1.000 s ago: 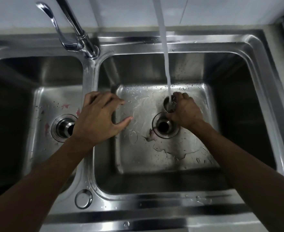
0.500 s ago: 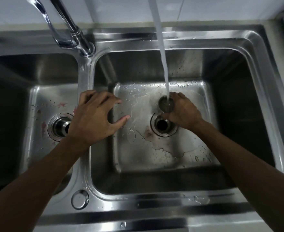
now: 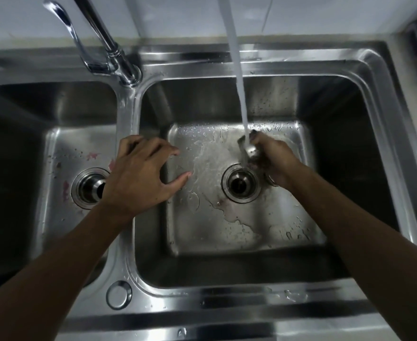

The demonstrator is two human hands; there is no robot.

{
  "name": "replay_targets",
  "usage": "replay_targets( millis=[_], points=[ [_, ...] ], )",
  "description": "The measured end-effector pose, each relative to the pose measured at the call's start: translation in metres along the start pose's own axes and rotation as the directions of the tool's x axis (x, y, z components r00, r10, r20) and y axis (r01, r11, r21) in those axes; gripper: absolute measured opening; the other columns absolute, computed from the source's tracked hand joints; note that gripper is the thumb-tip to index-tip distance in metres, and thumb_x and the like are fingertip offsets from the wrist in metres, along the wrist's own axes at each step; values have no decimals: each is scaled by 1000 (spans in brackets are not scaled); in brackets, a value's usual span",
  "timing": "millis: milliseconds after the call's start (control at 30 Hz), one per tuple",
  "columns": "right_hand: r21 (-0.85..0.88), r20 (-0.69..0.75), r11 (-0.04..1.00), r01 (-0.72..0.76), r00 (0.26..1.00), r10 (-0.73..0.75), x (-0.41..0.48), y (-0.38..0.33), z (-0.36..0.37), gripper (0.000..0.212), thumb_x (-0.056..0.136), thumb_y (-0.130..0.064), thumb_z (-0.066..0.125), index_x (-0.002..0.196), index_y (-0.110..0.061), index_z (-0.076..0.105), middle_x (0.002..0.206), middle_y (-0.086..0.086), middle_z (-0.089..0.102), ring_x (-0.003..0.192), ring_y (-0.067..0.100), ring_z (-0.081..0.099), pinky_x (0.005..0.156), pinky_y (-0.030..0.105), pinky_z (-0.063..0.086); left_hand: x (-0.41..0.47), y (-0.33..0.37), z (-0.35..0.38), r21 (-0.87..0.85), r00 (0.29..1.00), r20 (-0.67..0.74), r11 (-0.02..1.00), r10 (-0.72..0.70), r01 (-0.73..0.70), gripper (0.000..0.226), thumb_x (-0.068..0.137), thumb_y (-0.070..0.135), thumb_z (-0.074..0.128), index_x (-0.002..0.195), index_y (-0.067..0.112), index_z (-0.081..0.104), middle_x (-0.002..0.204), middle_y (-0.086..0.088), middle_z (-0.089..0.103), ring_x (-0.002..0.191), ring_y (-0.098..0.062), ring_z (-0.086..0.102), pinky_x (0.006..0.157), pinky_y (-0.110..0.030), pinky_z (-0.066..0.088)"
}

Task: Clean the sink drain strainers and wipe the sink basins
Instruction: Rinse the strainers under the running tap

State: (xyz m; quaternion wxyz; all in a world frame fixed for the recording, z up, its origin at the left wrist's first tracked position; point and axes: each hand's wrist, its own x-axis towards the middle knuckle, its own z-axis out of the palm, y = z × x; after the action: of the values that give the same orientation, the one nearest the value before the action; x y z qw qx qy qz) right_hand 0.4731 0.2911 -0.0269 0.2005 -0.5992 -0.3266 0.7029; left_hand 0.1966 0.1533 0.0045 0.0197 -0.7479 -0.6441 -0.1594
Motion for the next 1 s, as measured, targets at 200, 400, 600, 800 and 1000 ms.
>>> replay_targets(
  millis=[200,400,600,800,1000],
  points=[
    [382,179,872,-307,950,257,-5,11,1,54,81,-38,61,126,-7,65,117,19,65,90,25,60,71,30,55,0,0,2,5,1000,-19,1000,3,-3,50,86,66,64,114,25,69,113,5,67,105,-18,62,106,-40,33],
    [417,371,830,-370,903,216,-12,22,1,57,87,-37,51,136,-8,56,135,27,62,100,29,63,84,34,52,-1,-2,4,10,1000,-21,1000,2,-2,50,87,69,62,115,27,67,114,7,66,107,-17,61,105,-39,31],
    [436,382,823,-364,903,197,-18,31,0,58,88,-37,52,138,-6,55,136,26,61,105,30,62,84,35,55,0,-2,4,4,1000,-24,1000,13,-13,50,87,67,63,114,25,68,112,5,67,105,-17,61,105,-39,32],
    [541,360,759,-361,916,179,-16,31,-1,53,90,-36,51,133,-4,58,132,29,62,101,30,66,80,35,58,0,0,1,9,1000,-7,1000,-9,9,50,86,67,63,113,25,69,112,5,67,106,-20,63,105,-40,32],
    [481,207,848,-221,969,135,-15,24,2,53,83,-35,63,128,-6,63,120,21,70,92,28,72,76,35,59,0,0,2,18,1000,-12,1000,-5,5,52,86,68,62,113,25,70,113,5,68,107,-20,63,105,-40,32]
  ],
)
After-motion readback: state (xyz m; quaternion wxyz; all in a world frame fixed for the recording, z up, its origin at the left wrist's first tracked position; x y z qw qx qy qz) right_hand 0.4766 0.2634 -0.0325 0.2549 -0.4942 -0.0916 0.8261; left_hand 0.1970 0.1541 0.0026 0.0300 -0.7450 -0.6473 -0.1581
